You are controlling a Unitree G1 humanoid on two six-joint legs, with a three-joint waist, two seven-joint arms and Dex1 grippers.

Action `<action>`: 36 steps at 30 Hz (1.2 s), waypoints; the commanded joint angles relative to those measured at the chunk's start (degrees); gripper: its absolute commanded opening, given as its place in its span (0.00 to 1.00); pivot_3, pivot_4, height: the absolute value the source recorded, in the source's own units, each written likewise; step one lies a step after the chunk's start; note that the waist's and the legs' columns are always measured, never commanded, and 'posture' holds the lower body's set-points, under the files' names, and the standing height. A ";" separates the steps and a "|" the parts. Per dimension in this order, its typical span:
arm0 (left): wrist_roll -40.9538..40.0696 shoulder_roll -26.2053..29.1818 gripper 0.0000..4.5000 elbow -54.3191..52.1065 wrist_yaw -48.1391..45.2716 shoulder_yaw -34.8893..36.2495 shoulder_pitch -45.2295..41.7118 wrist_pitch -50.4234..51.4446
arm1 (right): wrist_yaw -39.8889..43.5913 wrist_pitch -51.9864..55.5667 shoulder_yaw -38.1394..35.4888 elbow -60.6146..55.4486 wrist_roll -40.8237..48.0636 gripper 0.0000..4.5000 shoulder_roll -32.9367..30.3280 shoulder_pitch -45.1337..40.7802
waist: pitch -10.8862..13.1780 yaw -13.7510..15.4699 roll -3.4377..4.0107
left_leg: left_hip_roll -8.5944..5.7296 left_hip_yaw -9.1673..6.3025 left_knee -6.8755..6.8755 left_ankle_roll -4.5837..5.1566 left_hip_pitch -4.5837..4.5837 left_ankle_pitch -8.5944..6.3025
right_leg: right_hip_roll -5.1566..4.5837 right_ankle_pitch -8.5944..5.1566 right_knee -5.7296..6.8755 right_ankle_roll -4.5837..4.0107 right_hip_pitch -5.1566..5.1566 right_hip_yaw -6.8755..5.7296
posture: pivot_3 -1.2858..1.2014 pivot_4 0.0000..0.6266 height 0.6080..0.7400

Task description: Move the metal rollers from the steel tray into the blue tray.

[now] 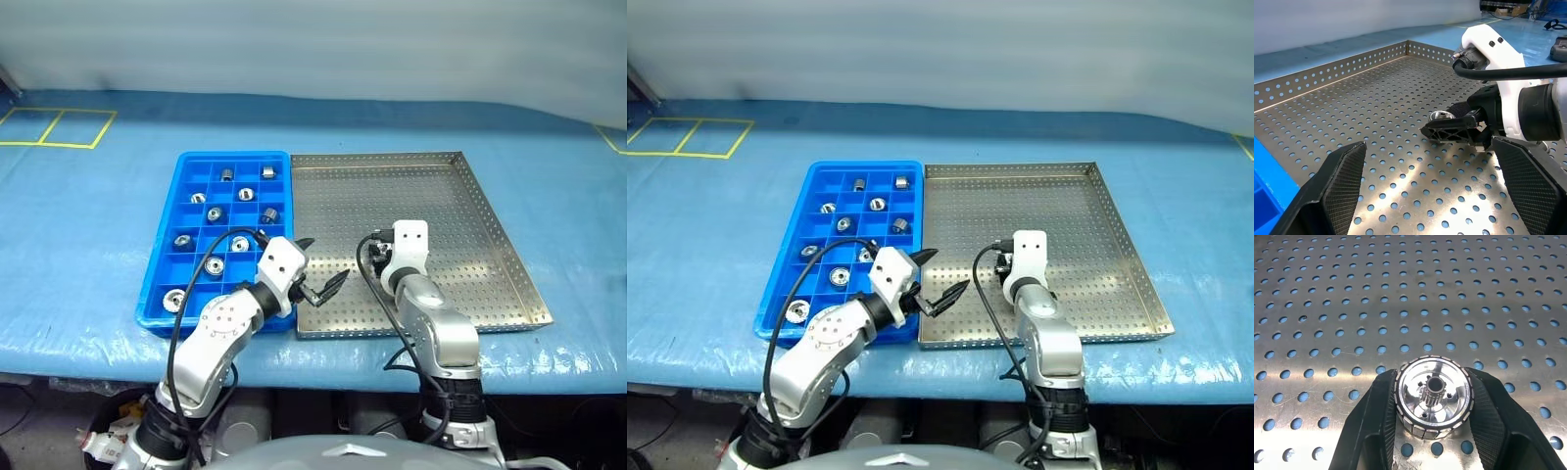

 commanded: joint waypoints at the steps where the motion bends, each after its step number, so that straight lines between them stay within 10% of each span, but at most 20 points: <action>1: -0.65 -1.07 1.00 -3.39 1.59 1.72 0.82 -0.79 | 0.73 0.56 0.83 -4.42 0.41 0.38 -0.81 -1.30 | 0.00 0.01 -0.01 | 0.00 0.00 0.00 0.00 0.00 0.00 | 0.00 0.00 -0.01 0.00 0.00 0.00 | 0.62 0.24 1.00; 18: -3.70 1.94 1.00 -10.42 3.19 13.85 9.84 -3.52 | 10.31 8.41 14.56 -7.62 3.34 0.38 -3.25 -18.63 | 0.16 4.02 -0.03 | -0.02 -0.07 -0.20 -0.01 -0.05 0.00 | 0.01 -0.08 -0.02 -0.11 -0.08 -0.11 | 0.68 0.24 1.00; 36: -8.08 7.02 1.00 -13.14 -0.29 15.71 15.01 -1.63 | 14.89 19.01 20.64 -10.50 8.40 0.38 -4.09 -14.21 | 0.20 7.56 -0.05 | 0.15 -0.01 -0.35 -0.06 -0.16 -0.03 | -0.15 -0.14 -0.15 -0.16 -0.25 -0.26 | 0.68 0.24 1.00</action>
